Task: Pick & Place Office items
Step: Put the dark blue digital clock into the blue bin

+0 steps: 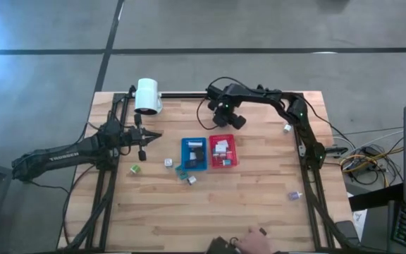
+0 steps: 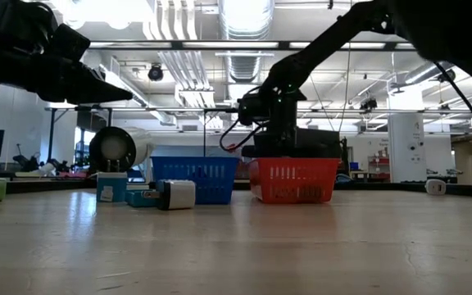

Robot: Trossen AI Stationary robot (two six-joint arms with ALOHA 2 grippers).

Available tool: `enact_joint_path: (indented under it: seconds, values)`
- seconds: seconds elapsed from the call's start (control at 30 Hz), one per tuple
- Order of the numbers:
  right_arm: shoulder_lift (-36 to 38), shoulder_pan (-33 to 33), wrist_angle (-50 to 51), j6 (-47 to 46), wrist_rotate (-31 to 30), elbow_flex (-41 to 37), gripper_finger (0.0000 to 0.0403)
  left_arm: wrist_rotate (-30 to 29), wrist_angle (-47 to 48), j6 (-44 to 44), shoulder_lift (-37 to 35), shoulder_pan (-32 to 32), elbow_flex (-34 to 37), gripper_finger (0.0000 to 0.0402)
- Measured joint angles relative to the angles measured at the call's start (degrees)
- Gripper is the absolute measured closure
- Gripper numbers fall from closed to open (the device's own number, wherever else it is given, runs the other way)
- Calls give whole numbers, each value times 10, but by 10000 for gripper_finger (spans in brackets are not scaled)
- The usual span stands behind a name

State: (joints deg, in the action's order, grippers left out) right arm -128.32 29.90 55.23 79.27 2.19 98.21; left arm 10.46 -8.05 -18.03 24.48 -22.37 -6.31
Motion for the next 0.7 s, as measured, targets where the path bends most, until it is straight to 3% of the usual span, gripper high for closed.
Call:
enact_joint_path:
  seconds: [0.1,0.37,0.7]
  values:
    - [1,8,-7,-63,7,3,278,0,-1,4,0,0,0,390]
    - [24,61,-4,-189,73,0,279,0,-9,27,0,0,0,390]
    - [158,89,-42,-310,217,-39,279,0,-11,44,0,0,0,390]
